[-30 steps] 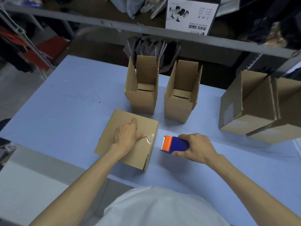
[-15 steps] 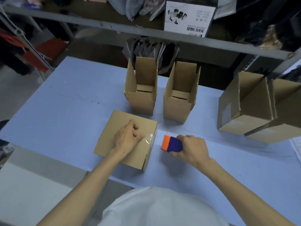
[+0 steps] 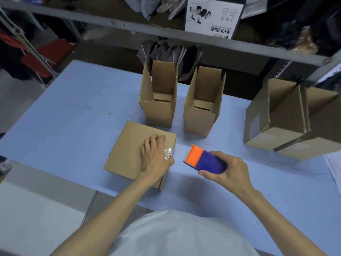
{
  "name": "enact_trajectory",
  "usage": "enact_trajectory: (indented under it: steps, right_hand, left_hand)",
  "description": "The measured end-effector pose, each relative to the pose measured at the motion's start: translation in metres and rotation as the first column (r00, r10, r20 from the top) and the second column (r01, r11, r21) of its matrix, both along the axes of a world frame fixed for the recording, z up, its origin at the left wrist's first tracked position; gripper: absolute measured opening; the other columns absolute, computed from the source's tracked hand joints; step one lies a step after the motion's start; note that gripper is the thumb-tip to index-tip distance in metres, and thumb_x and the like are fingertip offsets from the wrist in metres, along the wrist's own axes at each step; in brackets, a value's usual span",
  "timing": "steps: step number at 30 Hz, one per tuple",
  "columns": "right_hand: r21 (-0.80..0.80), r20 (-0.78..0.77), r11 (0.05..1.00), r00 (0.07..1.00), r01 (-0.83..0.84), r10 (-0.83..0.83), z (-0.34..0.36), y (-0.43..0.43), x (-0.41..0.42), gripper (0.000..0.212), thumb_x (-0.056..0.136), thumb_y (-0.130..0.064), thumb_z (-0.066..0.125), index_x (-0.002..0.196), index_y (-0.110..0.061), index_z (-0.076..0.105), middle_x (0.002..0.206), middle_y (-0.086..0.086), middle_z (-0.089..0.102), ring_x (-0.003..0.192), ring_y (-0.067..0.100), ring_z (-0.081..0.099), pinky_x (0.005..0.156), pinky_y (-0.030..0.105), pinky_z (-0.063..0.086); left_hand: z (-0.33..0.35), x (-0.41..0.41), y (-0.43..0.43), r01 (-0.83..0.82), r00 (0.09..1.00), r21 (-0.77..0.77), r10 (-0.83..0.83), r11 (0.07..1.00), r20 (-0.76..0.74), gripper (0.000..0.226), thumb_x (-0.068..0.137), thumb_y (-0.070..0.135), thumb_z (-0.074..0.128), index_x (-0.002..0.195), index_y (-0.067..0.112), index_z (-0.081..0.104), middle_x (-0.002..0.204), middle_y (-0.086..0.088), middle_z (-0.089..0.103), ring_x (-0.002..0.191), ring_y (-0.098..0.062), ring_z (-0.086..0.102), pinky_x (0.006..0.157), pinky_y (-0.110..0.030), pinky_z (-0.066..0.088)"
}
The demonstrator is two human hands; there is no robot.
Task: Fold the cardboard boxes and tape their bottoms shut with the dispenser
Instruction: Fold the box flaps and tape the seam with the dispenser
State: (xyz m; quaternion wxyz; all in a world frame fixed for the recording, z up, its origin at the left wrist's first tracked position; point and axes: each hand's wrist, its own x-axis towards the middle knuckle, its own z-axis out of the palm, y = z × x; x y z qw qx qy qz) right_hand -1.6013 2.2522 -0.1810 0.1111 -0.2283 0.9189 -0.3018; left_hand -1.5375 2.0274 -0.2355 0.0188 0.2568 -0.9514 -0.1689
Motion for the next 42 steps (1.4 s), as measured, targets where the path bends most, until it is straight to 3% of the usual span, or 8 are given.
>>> enact_trajectory:
  steps: [5, 8, 12, 25, 29, 36, 39, 42]
  right_hand:
    - [-0.003, 0.006, 1.000, 1.000, -0.025, 0.025, -0.002, -0.002, 0.005, 0.056, 0.056, -0.066, 0.079, 0.103, -0.040, 0.063, 0.084, -0.027, 0.064, 0.074, -0.004, 0.059, 0.062, 0.010, 0.041]
    - [-0.041, -0.011, 0.997, 0.998, -0.061, 0.060, 0.000, -0.002, 0.005, 0.059, 0.055, -0.067, 0.077, 0.105, -0.039, 0.064, 0.088, -0.028, 0.064, 0.077, -0.002, 0.061, 0.064, 0.010, 0.044]
    - [-0.135, -0.033, 0.987, 0.996, -0.089, 0.086, 0.004, -0.003, 0.007, 0.061, 0.055, -0.064, 0.078, 0.107, -0.033, 0.067, 0.090, -0.026, 0.065, 0.077, 0.000, 0.063, 0.065, 0.013, 0.049]
    - [-0.323, 0.036, 0.938, 0.988, -0.128, 0.148, 0.014, -0.016, 0.009, 0.066, 0.055, -0.050, 0.087, 0.113, -0.024, 0.066, 0.099, -0.014, 0.070, 0.088, 0.008, 0.066, 0.068, 0.026, 0.057]
    - [-0.378, 0.074, 0.922, 0.989, -0.090, 0.127, 0.015, -0.015, 0.008, 0.065, 0.055, -0.045, 0.089, 0.112, -0.023, 0.066, 0.100, -0.012, 0.070, 0.089, 0.013, 0.066, 0.068, 0.032, 0.058]
    - [-0.347, 0.058, 0.928, 0.985, -0.134, 0.164, 0.015, -0.014, 0.011, 0.066, 0.054, -0.049, 0.088, 0.112, -0.025, 0.067, 0.098, -0.014, 0.070, 0.087, 0.009, 0.067, 0.068, 0.030, 0.058]
    - [-0.302, 0.010, 0.937, 0.982, -0.175, 0.186, 0.014, -0.017, 0.012, 0.067, 0.054, -0.053, 0.088, 0.112, -0.025, 0.067, 0.098, -0.017, 0.070, 0.086, 0.005, 0.066, 0.067, 0.023, 0.057]
    - [-0.260, -0.020, 0.944, 0.978, -0.205, 0.207, 0.013, -0.022, 0.013, 0.066, 0.056, -0.060, 0.081, 0.112, -0.027, 0.066, 0.098, -0.021, 0.068, 0.085, 0.000, 0.065, 0.067, 0.016, 0.054]
  left_hand:
    - [0.001, -0.009, 0.012, -0.110, 0.993, -0.005, 0.110, 0.994, 0.035, 0.071, 0.065, 0.035, 0.073, 0.127, 0.019, 0.044, 0.131, -0.003, 0.039, 0.117, -0.026, 0.035, 0.091, -0.034, 0.033]
    - [0.013, -0.010, 0.007, -0.150, 0.968, 0.408, 0.218, 0.901, -0.124, 0.039, 0.080, 0.026, 0.068, 0.115, 0.014, 0.055, 0.119, -0.002, 0.049, 0.110, -0.024, 0.044, 0.091, -0.034, 0.040]
    - [0.039, 0.000, 0.005, -0.070, 0.993, 0.976, 0.108, 0.207, 0.048, 0.022, 0.098, 0.028, 0.051, 0.094, 0.014, 0.068, 0.093, -0.006, 0.069, 0.080, -0.014, 0.066, 0.071, -0.025, 0.053]
    - [0.052, 0.011, -0.001, -0.066, 0.997, 0.997, 0.049, 0.050, 0.064, 0.022, 0.100, 0.019, 0.048, 0.103, 0.007, 0.067, 0.095, -0.007, 0.068, 0.092, -0.017, 0.062, 0.083, -0.029, 0.050]
    - [0.058, 0.012, -0.009, -0.141, 0.972, 0.976, 0.161, -0.169, 0.169, 0.035, 0.101, 0.029, 0.042, 0.098, 0.007, 0.068, 0.084, -0.006, 0.070, 0.076, -0.015, 0.064, 0.069, -0.025, 0.051]
    - [0.068, 0.016, -0.006, -0.105, 0.993, 0.943, 0.088, 0.316, 0.081, 0.006, 0.089, 0.016, 0.067, 0.086, 0.015, 0.072, 0.087, -0.007, 0.073, 0.088, -0.022, 0.069, 0.087, -0.038, 0.054]
    - [0.065, 0.017, -0.004, -0.086, 0.991, 0.806, 0.131, 0.586, 0.010, 0.011, 0.086, 0.012, 0.069, 0.076, 0.015, 0.072, 0.078, 0.001, 0.072, 0.080, -0.012, 0.068, 0.077, -0.028, 0.056]
    - [0.063, 0.018, -0.004, -0.123, 0.986, 0.730, 0.164, 0.672, 0.014, 0.021, 0.086, 0.011, 0.068, 0.068, 0.022, 0.069, 0.072, 0.006, 0.069, 0.072, -0.009, 0.068, 0.062, -0.019, 0.055]
